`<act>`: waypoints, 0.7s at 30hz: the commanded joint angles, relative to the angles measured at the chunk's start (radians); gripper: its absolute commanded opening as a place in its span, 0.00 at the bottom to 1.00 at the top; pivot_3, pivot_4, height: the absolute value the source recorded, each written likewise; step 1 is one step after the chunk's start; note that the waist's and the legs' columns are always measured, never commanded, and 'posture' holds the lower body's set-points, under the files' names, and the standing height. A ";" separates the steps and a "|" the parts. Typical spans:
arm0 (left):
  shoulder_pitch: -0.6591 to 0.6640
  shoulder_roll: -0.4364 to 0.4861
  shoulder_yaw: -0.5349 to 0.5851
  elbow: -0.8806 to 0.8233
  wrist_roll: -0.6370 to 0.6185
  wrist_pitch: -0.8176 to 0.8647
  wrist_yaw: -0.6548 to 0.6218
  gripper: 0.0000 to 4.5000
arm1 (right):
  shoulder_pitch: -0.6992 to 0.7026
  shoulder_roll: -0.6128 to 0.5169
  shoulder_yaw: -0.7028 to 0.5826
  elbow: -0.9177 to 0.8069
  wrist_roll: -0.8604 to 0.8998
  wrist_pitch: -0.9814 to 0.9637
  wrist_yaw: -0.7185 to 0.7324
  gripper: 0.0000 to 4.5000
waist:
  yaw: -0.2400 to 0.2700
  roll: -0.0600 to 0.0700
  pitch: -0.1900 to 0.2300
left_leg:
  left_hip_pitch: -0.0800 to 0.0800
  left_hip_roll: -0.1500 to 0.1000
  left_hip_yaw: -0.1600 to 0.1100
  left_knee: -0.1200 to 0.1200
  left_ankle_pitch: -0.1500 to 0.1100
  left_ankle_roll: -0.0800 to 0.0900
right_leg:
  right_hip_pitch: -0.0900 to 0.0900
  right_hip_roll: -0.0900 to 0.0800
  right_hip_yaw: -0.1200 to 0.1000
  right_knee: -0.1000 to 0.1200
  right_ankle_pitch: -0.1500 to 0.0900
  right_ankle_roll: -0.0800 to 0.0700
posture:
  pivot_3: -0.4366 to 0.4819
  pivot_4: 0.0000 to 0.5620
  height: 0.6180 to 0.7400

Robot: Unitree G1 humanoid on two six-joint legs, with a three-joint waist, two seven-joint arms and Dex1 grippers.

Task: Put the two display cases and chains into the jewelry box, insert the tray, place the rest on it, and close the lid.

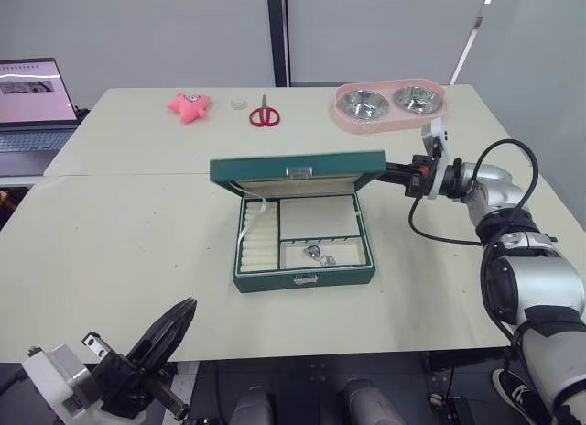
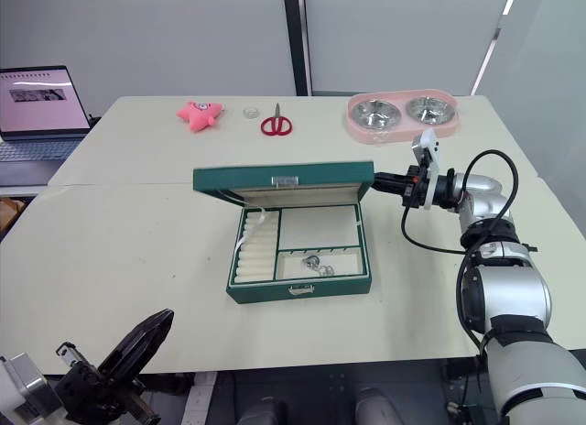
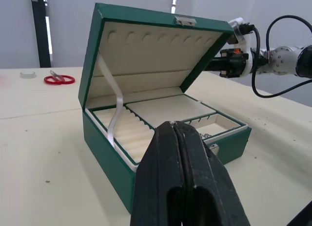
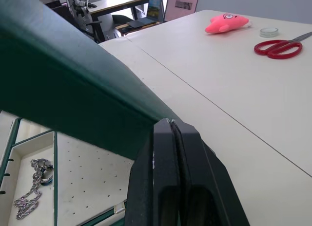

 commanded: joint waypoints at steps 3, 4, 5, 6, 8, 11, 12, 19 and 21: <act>0.012 -0.005 -0.012 -0.008 0.001 -0.025 -0.004 0.00 | 0.027 -0.019 0.034 -0.092 0.003 0.034 0.064 0.01 | 0.003 0.000 0.000 | 0.000 0.000 0.000 0.000 0.000 0.000 | 0.000 0.000 0.000 0.000 0.000 0.000 | 0.48 0.27 1.00; 0.012 -0.005 -0.013 -0.008 0.001 -0.025 -0.004 0.00 | 0.026 -0.020 0.031 -0.091 0.005 0.033 0.055 0.01 | 0.003 0.000 0.000 | 0.000 0.000 0.000 0.000 0.000 0.000 | 0.000 0.000 0.000 0.000 0.000 0.000 | 0.48 0.27 1.00; 0.012 -0.005 -0.013 -0.007 0.001 -0.024 -0.005 0.00 | 0.025 -0.022 0.029 -0.090 0.005 0.030 0.047 0.01 | 0.003 0.000 0.000 | 0.000 0.000 0.000 0.000 0.000 0.000 | 0.000 0.000 0.000 0.000 0.000 0.000 | 0.48 0.27 1.00; 0.013 -0.005 -0.014 -0.007 0.002 -0.023 -0.005 0.00 | 0.025 -0.022 0.028 -0.090 0.005 0.029 0.043 0.01 | 0.003 0.000 0.000 | 0.000 0.000 0.000 0.000 0.000 0.000 | 0.000 0.000 0.000 0.000 0.000 0.000 | 0.48 0.27 1.00; 0.017 -0.001 -0.016 -0.005 0.009 -0.020 -0.007 0.00 | 0.026 -0.023 0.028 -0.093 0.005 0.027 0.038 0.01 | 0.003 0.000 0.000 | 0.000 0.000 0.000 0.000 0.000 0.000 | 0.000 0.000 0.000 0.000 0.000 0.000 | 0.48 0.27 1.00; 0.009 0.001 -0.006 0.001 0.003 -0.004 0.021 0.00 | 0.031 -0.025 0.021 -0.095 0.006 0.013 0.013 0.01 | 0.003 0.000 0.000 | 0.000 0.000 0.000 0.000 0.000 0.000 | 0.000 0.000 0.000 0.000 0.000 0.000 | 0.48 0.27 1.00; 0.003 0.013 0.002 0.008 -0.012 0.023 0.038 0.00 | 0.036 -0.028 0.016 -0.095 0.007 0.003 -0.004 0.01 | 0.003 0.000 0.000 | 0.000 0.000 0.000 0.000 0.000 0.000 | 0.000 0.000 0.000 0.000 0.000 0.000 | 0.48 0.27 1.00; -0.122 0.128 0.088 0.138 -0.045 0.190 0.180 0.00 | 0.164 -0.087 -0.037 -0.189 0.037 -0.041 -0.103 0.25 | 0.016 0.000 0.000 | 0.000 0.000 -0.002 0.001 0.000 0.000 | 0.001 0.000 -0.002 0.000 0.000 0.000 | 0.48 0.27 1.00; -0.176 0.163 0.101 0.192 0.028 0.188 0.201 0.00 | 0.224 -0.109 -0.070 -0.245 0.063 -0.028 -0.133 0.37 | 0.020 0.000 0.000 | -0.001 -0.001 -0.002 0.001 0.000 0.000 | 0.001 -0.001 -0.002 0.000 0.000 0.000 | 0.48 0.27 1.00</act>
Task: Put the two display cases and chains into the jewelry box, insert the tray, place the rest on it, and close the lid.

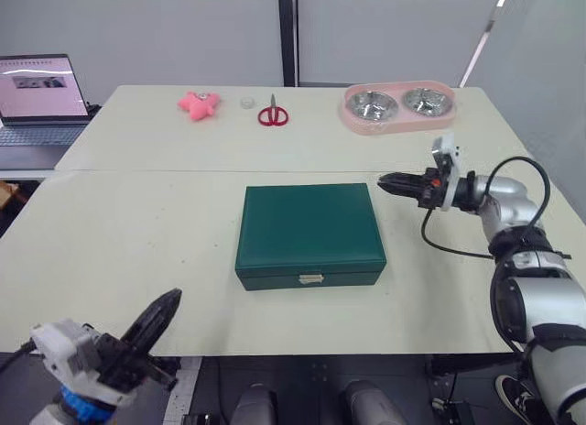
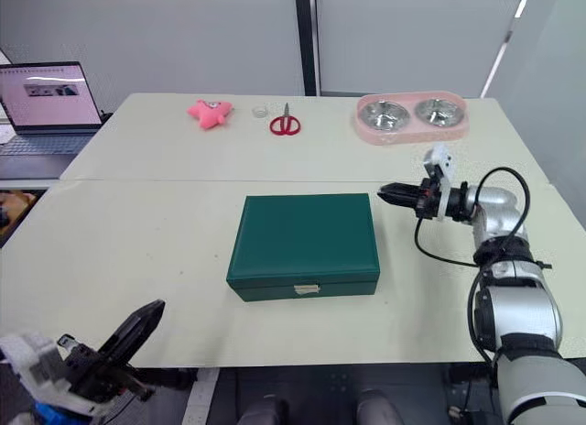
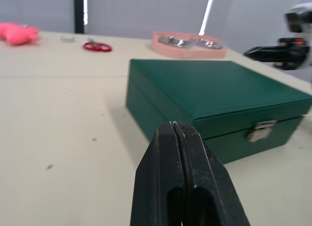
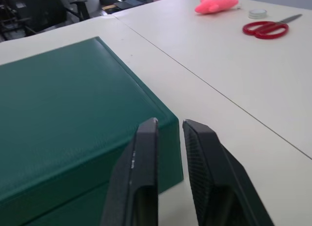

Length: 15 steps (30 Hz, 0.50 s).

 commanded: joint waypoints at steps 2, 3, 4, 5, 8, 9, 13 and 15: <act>-0.092 0.061 0.048 0.096 0.097 0.002 0.039 0.04 | 0.102 -0.053 -0.081 -0.139 0.067 -0.003 -0.061 0.49 | 0.000 0.000 0.000 | 0.000 0.000 0.000 0.000 0.000 0.000 | 0.000 0.000 0.000 0.000 0.000 0.000 | 0.48 0.27 1.00; -0.124 0.080 0.056 0.134 0.092 0.007 0.025 0.08 | 0.147 -0.063 -0.091 -0.174 0.072 -0.008 -0.077 0.56 | -0.001 0.000 0.000 | 0.000 0.000 0.000 0.000 0.000 0.000 | 0.000 0.000 0.000 0.000 0.000 0.000 | 0.48 0.27 1.00; -0.154 0.097 0.061 0.166 0.083 0.016 0.013 0.13 | 0.184 -0.071 -0.099 -0.205 0.077 -0.010 -0.091 0.62 | 0.000 0.000 0.000 | 0.000 0.000 0.000 0.000 0.000 0.000 | 0.000 0.000 0.000 0.001 0.000 0.000 | 0.48 0.27 1.00; -0.190 0.117 0.062 0.204 0.074 0.034 0.003 0.20 | 0.226 -0.079 -0.108 -0.241 0.085 -0.009 -0.102 0.69 | 0.000 0.000 0.000 | 0.000 0.001 0.000 0.000 0.000 0.000 | 0.000 0.001 0.000 0.001 0.000 0.000 | 0.48 0.27 1.00; -0.299 0.179 0.047 0.339 0.093 0.061 -0.039 0.41 | 0.343 -0.100 -0.138 -0.348 0.119 0.017 -0.135 0.90 | 0.000 0.000 0.000 | 0.000 0.001 0.000 0.000 0.000 0.000 | 0.000 0.001 -0.001 0.001 0.000 0.000 | 0.48 0.27 1.00; -0.338 0.196 0.042 0.388 0.098 0.069 -0.054 0.49 | 0.380 -0.108 -0.150 -0.380 0.126 0.021 -0.151 0.99 | 0.000 0.000 0.000 | 0.001 0.001 0.000 0.000 0.000 0.000 | 0.000 0.001 -0.001 0.002 0.000 0.000 | 0.48 0.27 1.00; -0.492 0.251 0.043 0.574 0.109 0.091 -0.102 0.78 | 0.525 -0.137 -0.183 -0.519 0.151 0.054 -0.205 1.00 | -0.002 0.000 0.000 | 0.001 0.001 0.000 0.000 0.000 0.000 | 0.000 0.001 -0.001 0.002 0.000 0.000 | 0.48 0.27 1.00; -0.569 0.278 0.038 0.671 0.136 0.085 -0.116 0.92 | 0.590 -0.147 -0.206 -0.569 0.160 0.059 -0.233 1.00 | -0.001 0.000 0.000 | 0.001 0.001 0.000 0.000 0.000 0.000 | 0.000 0.001 -0.001 0.002 0.000 0.000 | 0.48 0.27 1.00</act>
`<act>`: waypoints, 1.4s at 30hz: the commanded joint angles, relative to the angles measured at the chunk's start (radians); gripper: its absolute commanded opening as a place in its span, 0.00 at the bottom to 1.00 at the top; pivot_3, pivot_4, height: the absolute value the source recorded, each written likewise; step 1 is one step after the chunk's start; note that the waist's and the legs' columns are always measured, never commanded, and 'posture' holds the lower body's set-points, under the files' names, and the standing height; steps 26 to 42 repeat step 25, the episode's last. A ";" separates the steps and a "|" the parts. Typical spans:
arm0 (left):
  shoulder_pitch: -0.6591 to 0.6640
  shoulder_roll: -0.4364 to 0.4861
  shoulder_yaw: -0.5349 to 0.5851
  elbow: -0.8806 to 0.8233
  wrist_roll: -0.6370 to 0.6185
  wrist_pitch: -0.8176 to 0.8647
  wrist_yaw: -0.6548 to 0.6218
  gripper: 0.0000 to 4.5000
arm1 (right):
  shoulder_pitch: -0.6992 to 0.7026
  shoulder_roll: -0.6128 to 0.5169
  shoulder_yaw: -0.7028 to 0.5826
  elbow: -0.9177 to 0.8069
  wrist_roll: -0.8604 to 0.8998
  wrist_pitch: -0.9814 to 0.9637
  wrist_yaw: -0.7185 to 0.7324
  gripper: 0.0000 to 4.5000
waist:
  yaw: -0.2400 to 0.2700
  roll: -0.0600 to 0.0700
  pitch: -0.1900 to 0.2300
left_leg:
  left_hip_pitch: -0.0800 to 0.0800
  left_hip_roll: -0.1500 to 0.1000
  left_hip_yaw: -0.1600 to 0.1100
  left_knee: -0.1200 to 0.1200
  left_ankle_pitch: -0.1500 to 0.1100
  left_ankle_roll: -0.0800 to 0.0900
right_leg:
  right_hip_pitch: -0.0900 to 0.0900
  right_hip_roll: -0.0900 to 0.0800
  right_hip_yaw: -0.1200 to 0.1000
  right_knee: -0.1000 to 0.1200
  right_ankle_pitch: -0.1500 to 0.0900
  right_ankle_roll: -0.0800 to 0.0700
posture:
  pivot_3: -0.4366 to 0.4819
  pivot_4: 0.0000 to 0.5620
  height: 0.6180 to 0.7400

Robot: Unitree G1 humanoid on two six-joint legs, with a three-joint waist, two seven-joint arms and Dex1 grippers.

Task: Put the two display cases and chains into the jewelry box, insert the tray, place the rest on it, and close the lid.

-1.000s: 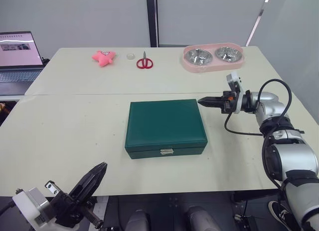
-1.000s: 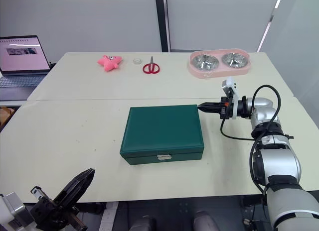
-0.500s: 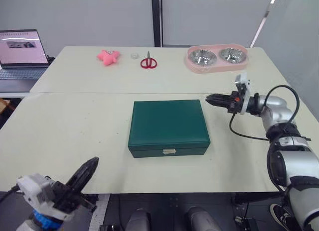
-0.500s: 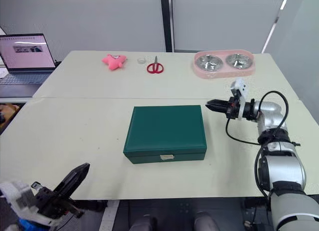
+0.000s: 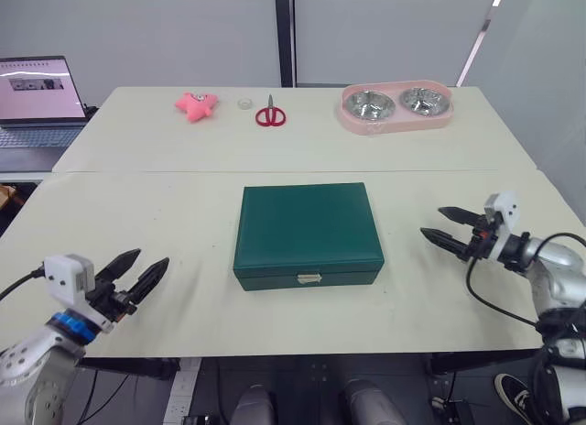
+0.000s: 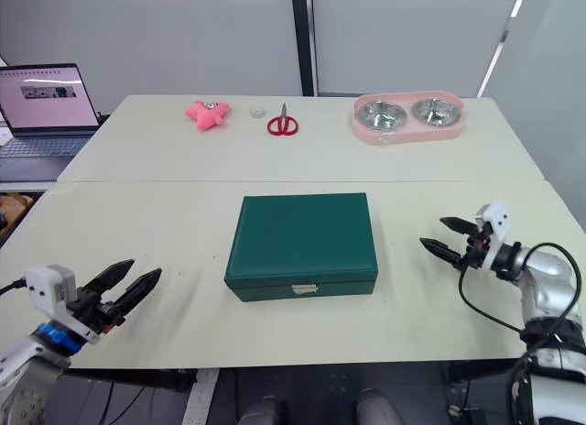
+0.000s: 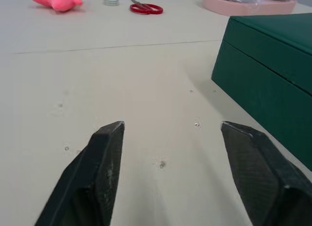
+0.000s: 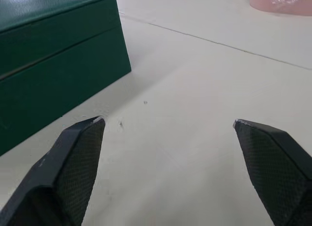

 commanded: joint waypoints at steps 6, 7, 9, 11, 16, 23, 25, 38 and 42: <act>-0.213 0.103 -0.039 0.282 0.116 -0.022 -0.082 1.00 | 0.213 -0.048 -0.109 -0.220 0.067 0.035 -0.099 1.00 | 0.000 0.000 0.000 | 0.000 0.000 0.000 0.000 0.000 0.000 | 0.000 0.000 0.000 0.000 0.000 0.000 | 0.48 0.27 1.00; -0.225 0.108 -0.045 0.297 0.128 -0.024 -0.088 1.00 | 0.227 -0.050 -0.112 -0.227 0.067 0.034 -0.105 1.00 | 0.001 0.000 0.000 | 0.000 0.000 0.000 0.000 0.000 0.000 | 0.000 0.000 0.000 0.000 0.000 0.000 | 0.48 0.27 1.00; -0.250 0.116 -0.053 0.316 0.143 -0.028 -0.109 1.00 | 0.254 -0.050 -0.130 -0.234 0.081 0.036 -0.122 1.00 | 0.001 0.000 0.000 | 0.000 0.000 0.000 0.000 0.000 0.000 | 0.000 0.000 0.000 0.000 0.000 0.000 | 0.48 0.27 1.00; -0.263 0.125 -0.056 0.328 0.154 -0.027 -0.125 1.00 | 0.269 -0.051 -0.138 -0.239 0.088 0.037 -0.137 1.00 | 0.000 0.000 0.000 | 0.000 0.000 0.000 0.000 0.000 0.000 | 0.000 0.000 0.000 0.000 0.000 0.000 | 0.48 0.27 1.00; -0.271 0.127 -0.057 0.348 0.177 -0.015 -0.139 1.00 | 0.279 -0.067 -0.142 -0.256 0.099 0.047 -0.151 1.00 | 0.001 0.000 0.000 | 0.000 0.000 0.000 0.000 0.000 0.000 | 0.000 0.000 0.000 0.000 0.000 0.000 | 0.48 0.27 1.00; -0.249 0.109 -0.039 0.324 0.176 -0.006 -0.127 1.00 | 0.276 -0.079 -0.137 -0.271 0.102 0.066 -0.162 1.00 | 0.002 0.000 0.000 | 0.000 0.000 0.000 0.000 0.000 0.000 | 0.000 0.000 0.000 0.000 0.000 0.000 | 0.48 0.27 1.00; -0.234 0.112 -0.041 0.316 0.178 -0.001 -0.127 1.00 | 0.274 -0.081 -0.135 -0.271 0.102 0.067 -0.163 1.00 | 0.002 0.000 0.000 | 0.000 0.000 0.000 0.000 0.000 0.000 | 0.000 0.000 0.000 0.000 0.000 0.000 | 0.48 0.27 1.00; -0.234 0.112 -0.041 0.316 0.178 -0.001 -0.127 1.00 | 0.274 -0.081 -0.135 -0.271 0.102 0.067 -0.163 1.00 | 0.002 0.000 0.000 | 0.000 0.000 0.000 0.000 0.000 0.000 | 0.000 0.000 0.000 0.000 0.000 0.000 | 0.48 0.27 1.00; -0.234 0.112 -0.041 0.316 0.178 -0.001 -0.127 1.00 | 0.274 -0.081 -0.135 -0.271 0.102 0.067 -0.163 1.00 | 0.002 0.000 0.000 | 0.000 0.000 0.000 0.000 0.000 0.000 | 0.000 0.000 0.000 0.000 0.000 0.000 | 0.48 0.27 1.00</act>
